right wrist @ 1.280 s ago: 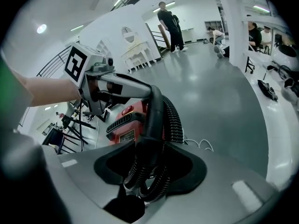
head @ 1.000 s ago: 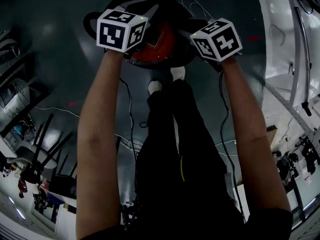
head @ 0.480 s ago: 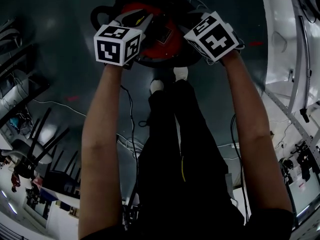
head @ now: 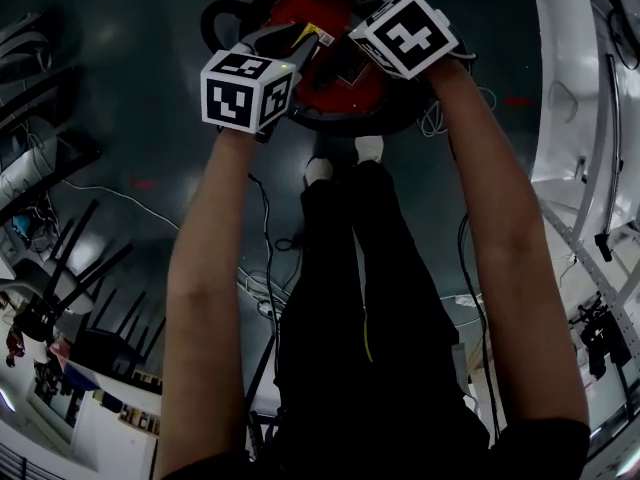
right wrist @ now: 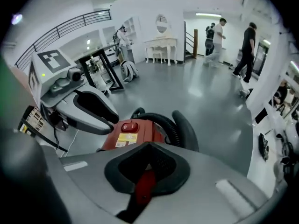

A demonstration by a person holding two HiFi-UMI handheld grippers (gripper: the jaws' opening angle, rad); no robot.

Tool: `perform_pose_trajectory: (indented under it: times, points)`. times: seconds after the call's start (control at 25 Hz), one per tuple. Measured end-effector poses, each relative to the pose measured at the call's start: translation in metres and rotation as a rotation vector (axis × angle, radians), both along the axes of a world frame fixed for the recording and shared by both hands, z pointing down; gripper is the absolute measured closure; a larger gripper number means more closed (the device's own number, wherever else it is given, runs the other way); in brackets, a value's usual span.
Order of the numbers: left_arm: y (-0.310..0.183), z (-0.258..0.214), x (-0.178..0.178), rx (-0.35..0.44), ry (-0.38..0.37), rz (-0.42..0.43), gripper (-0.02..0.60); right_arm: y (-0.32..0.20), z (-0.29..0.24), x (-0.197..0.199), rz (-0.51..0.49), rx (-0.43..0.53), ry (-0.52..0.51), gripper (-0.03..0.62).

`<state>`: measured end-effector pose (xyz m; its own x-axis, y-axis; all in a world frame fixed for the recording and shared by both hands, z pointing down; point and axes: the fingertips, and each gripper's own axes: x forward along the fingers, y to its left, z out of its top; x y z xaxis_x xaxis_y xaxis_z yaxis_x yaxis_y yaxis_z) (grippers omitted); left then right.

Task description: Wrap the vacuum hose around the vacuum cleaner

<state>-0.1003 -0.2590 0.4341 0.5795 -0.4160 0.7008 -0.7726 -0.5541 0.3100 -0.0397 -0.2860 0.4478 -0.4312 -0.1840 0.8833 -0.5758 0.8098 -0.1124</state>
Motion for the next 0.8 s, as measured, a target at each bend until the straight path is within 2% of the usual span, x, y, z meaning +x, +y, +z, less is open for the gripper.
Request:
perform_pose_trajectory:
  times: [0.08, 0.24, 0.44, 0.64, 0.8]
  points:
    - [0.007, 0.003, -0.004, 0.002, 0.001, 0.019, 0.482, 0.002, 0.004, 0.001, 0.041, 0.019, -0.025, 0.597]
    - [0.018, 0.014, -0.011, -0.022, 0.012, 0.014, 0.480, 0.009, 0.014, 0.002, 0.142, -0.013, -0.145, 0.597]
    - [0.022, 0.018, -0.002, -0.039, 0.024, 0.026, 0.479, 0.021, 0.036, 0.016, 0.186, -0.007, -0.103, 0.597]
    - [0.027, 0.017, 0.002, -0.039, 0.025, 0.048, 0.477, 0.027, 0.023, 0.031, 0.297, 0.051, -0.201, 0.597]
    - [0.034, 0.018, 0.001, -0.048, 0.023, 0.050, 0.476, 0.038, 0.013, 0.056, 0.370, 0.084, -0.225, 0.597]
